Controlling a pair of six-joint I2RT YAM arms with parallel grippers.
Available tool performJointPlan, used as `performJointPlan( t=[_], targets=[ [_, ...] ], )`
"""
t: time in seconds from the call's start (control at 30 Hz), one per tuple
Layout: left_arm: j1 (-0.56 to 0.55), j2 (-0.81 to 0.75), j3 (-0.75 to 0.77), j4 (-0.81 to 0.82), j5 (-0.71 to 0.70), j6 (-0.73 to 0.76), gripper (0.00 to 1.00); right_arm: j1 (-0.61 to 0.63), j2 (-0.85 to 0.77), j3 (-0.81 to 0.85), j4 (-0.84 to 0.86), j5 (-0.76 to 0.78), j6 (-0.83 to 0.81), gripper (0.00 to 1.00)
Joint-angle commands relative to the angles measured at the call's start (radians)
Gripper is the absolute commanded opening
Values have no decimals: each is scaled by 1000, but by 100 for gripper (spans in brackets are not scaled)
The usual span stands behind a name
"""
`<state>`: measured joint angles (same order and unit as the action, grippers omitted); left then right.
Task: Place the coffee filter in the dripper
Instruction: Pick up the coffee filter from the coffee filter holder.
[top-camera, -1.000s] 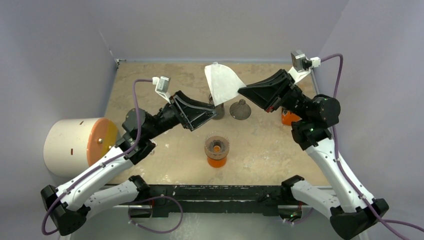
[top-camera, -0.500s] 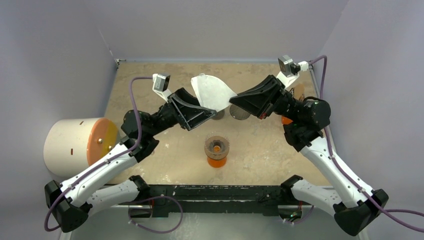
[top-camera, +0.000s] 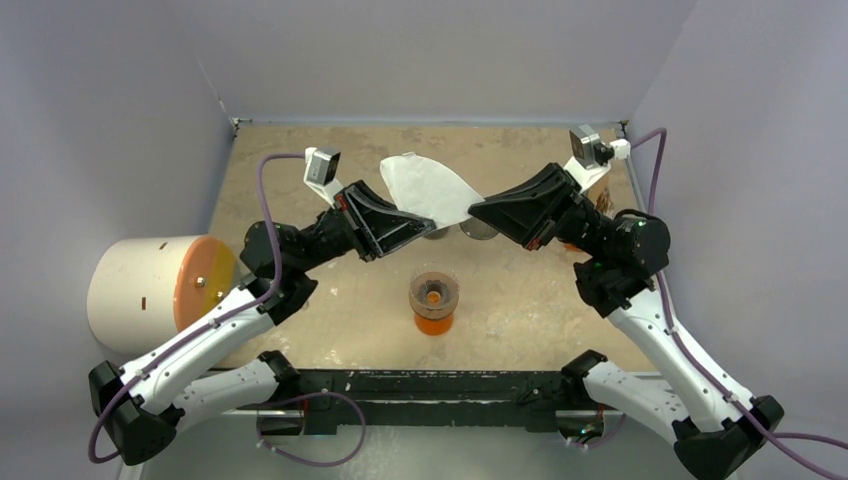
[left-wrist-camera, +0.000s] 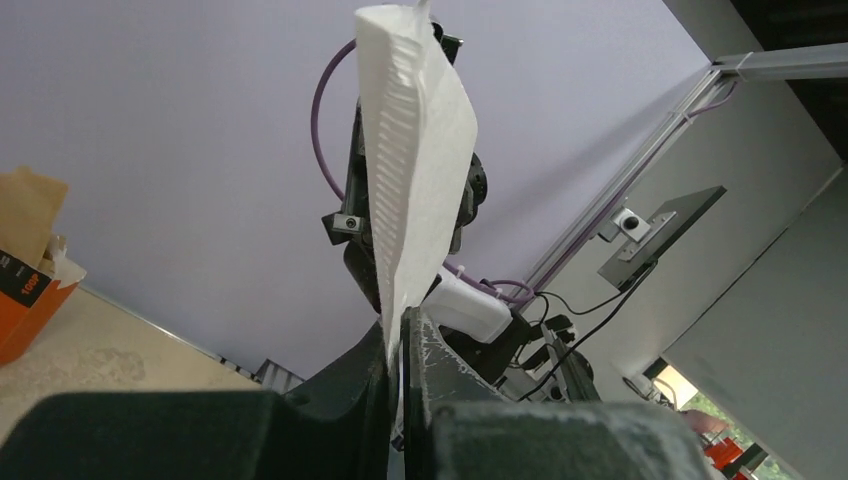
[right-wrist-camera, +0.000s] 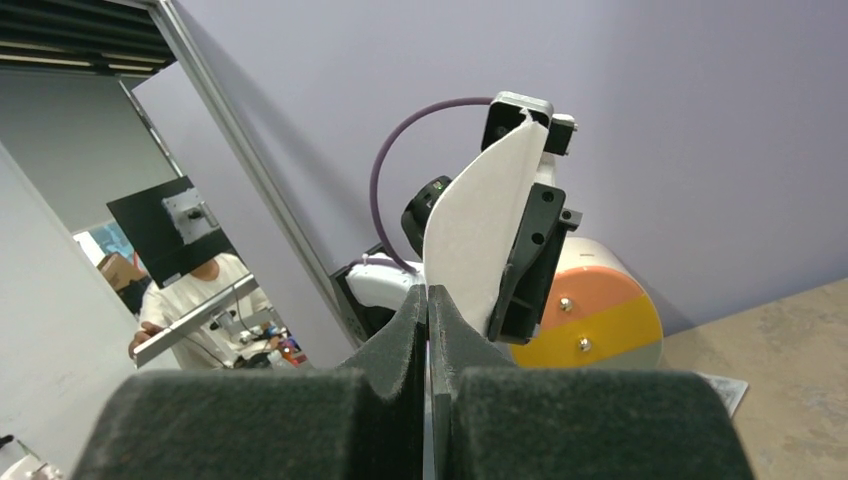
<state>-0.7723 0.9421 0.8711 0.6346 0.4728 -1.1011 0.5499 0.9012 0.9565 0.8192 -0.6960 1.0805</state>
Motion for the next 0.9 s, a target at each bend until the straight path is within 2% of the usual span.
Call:
performJointPlan(
  t=[0.0,0.17,0.2,0.27,0.33,0.4,0.57,0.77,0.87],
  targets=[
    [7,-23,40,37,24,26,0,5,-27,-15,10,26,-19,0],
    [6,-34,46,-15,34,82,0,5,-36,-23,-81,34,-62,0],
    [7,-41,48,-38,37,103,0,5,-40,-19,-104,32,-76,4],
    [7,-51,48,-83,47,152,0,7,-47,-5,-181,36,-114,21],
    [6,-66,47,-136,59,207,0,6,-63,13,-275,49,-179,28],
    [7,-84,43,-197,73,264,0,6,-83,37,-379,68,-248,41],
    [7,-143,29,-388,53,445,0,6,-127,118,-694,143,-443,58],
    [7,-193,26,-576,-15,710,0,6,-139,201,-917,248,-576,66],
    [7,-201,25,-631,-33,845,0,5,-129,237,-968,269,-599,67]
  ],
)
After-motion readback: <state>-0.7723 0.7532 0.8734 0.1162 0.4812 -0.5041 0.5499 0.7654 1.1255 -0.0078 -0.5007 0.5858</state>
